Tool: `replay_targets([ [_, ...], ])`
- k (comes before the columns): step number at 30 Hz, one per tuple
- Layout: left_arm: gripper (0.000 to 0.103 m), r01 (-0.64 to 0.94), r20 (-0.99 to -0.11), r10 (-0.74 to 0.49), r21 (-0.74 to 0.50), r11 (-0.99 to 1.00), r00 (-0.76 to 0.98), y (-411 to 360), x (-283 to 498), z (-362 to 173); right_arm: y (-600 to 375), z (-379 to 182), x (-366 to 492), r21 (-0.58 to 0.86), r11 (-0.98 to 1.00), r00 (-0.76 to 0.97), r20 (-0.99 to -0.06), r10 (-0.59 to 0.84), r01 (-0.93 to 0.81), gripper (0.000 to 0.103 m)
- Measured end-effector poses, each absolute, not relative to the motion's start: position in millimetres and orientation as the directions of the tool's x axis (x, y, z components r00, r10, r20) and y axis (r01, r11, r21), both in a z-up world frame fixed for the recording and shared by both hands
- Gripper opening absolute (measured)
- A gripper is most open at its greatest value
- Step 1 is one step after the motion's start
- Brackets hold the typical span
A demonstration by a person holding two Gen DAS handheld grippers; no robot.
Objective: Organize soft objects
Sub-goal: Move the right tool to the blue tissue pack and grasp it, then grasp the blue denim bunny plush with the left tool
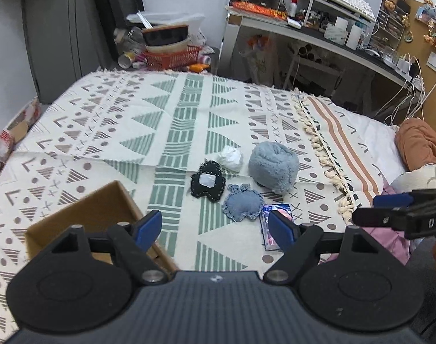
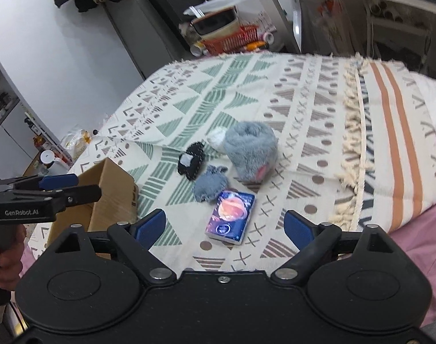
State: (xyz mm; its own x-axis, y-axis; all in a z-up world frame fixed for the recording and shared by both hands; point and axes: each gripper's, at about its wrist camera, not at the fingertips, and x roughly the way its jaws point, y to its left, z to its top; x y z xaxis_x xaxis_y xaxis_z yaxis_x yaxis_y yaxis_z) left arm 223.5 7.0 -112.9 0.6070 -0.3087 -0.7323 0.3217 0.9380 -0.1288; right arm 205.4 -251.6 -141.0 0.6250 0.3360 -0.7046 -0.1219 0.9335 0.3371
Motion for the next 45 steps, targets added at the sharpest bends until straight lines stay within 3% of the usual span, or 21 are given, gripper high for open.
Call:
replay_targets([
  [12,0.072,0.327,-0.772,-0.327,-0.164,0.931,0.545,-19.7,258.0,-138.8,-232.0,-187.9,231.2,0.368,0.927,0.579,-0.743,0.336,-0.065,0.083],
  [17,0.059,0.304,-0.801,-0.325,-0.188,0.934,0.502,-26.1,270.3,-156.0,-218.3,-208.3,243.8,0.361,0.932,0.562,-0.763,0.320,-0.041,0.082],
  [25,0.058,0.295,-0.827,-0.324,-0.203,0.934,0.459,-35.4,290.5,-175.0,-201.5,-242.8,268.1,0.315,0.949,0.517,-0.814,0.264,0.011,0.081],
  [28,0.058,0.304,-0.839,-0.323,-0.200,0.932,0.439,-42.7,299.3,-182.2,-203.7,-252.3,271.9,0.294,0.955,0.509,-0.827,0.238,0.032,0.061],
  [29,0.058,0.309,-0.843,-0.321,-0.196,0.931,0.432,-45.1,301.8,-184.5,-205.6,-253.2,272.9,0.283,0.958,0.508,-0.831,0.226,0.036,0.049],
  [45,0.065,0.334,-0.883,-0.296,-0.173,0.926,0.365,-80.9,338.6,-222.3,-252.7,-246.0,273.6,0.250,0.961,0.501,-0.851,0.158,0.122,0.049],
])
